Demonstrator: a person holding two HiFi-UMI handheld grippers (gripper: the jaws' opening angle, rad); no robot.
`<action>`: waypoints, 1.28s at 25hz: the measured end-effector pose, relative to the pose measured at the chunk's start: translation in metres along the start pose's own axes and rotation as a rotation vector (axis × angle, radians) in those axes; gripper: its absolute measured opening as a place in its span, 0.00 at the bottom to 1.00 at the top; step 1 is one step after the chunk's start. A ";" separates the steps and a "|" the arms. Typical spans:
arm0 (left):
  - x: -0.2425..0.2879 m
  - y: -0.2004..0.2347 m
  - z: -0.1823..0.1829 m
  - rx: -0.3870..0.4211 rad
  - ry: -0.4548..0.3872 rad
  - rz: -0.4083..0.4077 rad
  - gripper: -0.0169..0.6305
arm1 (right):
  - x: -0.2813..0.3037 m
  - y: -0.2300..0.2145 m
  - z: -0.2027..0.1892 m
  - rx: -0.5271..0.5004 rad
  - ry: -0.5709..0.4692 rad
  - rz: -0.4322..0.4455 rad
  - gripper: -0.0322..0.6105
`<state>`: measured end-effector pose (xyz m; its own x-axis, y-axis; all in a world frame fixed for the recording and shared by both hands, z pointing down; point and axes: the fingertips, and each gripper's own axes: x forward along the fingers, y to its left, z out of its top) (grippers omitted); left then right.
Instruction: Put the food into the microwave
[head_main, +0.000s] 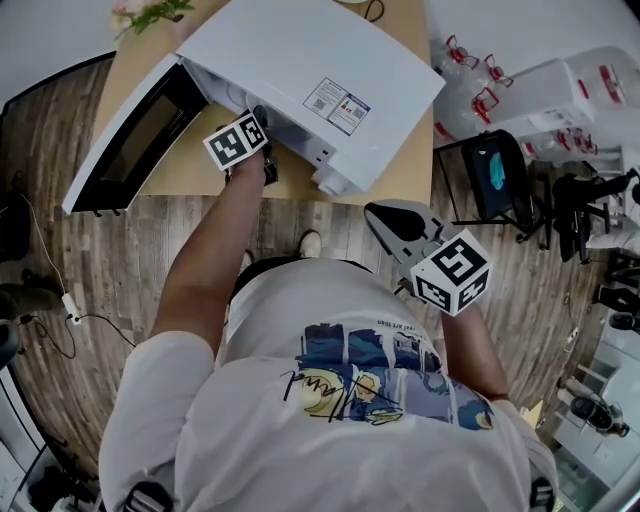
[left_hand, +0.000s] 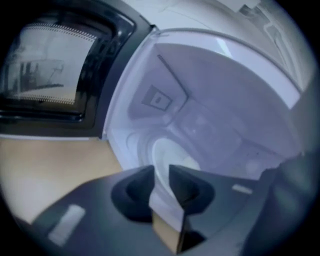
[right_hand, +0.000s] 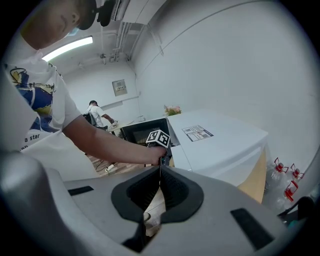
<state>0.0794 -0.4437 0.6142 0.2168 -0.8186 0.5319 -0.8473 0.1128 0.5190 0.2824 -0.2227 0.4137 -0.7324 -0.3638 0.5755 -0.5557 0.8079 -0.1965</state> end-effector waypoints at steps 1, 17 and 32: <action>0.000 0.000 0.001 0.038 -0.001 0.017 0.17 | 0.000 0.000 0.001 0.001 -0.002 -0.003 0.06; -0.024 0.006 0.011 0.322 0.015 -0.009 0.31 | 0.021 0.022 0.009 0.033 -0.041 -0.063 0.06; -0.140 0.023 -0.002 0.485 0.140 -0.297 0.19 | 0.066 0.082 0.022 0.061 -0.087 -0.093 0.06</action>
<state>0.0304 -0.3253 0.5532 0.5128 -0.6898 0.5111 -0.8585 -0.4078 0.3109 0.1803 -0.1905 0.4183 -0.7066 -0.4769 0.5228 -0.6438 0.7399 -0.1952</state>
